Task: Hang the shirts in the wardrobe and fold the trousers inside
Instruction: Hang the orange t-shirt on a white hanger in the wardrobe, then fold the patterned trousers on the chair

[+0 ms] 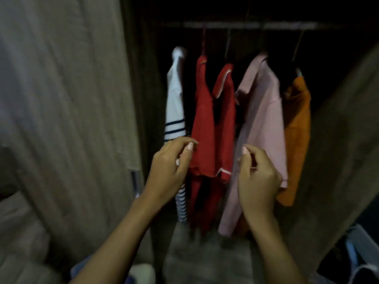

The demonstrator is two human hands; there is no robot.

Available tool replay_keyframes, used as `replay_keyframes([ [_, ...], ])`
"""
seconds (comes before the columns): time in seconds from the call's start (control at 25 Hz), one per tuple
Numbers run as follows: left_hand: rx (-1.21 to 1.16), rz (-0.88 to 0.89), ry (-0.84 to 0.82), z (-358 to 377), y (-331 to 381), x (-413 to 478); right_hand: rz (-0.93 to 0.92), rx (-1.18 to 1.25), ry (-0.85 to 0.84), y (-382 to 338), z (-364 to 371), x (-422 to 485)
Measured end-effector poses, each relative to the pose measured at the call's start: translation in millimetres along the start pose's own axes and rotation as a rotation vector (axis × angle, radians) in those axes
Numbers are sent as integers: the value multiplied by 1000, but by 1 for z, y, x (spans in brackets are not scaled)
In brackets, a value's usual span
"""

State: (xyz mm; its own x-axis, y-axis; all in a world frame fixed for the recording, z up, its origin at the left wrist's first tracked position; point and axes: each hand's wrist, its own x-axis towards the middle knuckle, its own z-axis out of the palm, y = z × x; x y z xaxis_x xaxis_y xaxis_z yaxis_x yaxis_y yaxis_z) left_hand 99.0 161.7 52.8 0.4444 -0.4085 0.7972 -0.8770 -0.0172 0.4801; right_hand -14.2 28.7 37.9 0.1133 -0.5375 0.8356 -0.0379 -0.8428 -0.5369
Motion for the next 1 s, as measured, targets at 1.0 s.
replay_keyframes([
  [1.0,489,-1389,-294,-144,-270,-507,587,-220,-1433,10,144,-510],
])
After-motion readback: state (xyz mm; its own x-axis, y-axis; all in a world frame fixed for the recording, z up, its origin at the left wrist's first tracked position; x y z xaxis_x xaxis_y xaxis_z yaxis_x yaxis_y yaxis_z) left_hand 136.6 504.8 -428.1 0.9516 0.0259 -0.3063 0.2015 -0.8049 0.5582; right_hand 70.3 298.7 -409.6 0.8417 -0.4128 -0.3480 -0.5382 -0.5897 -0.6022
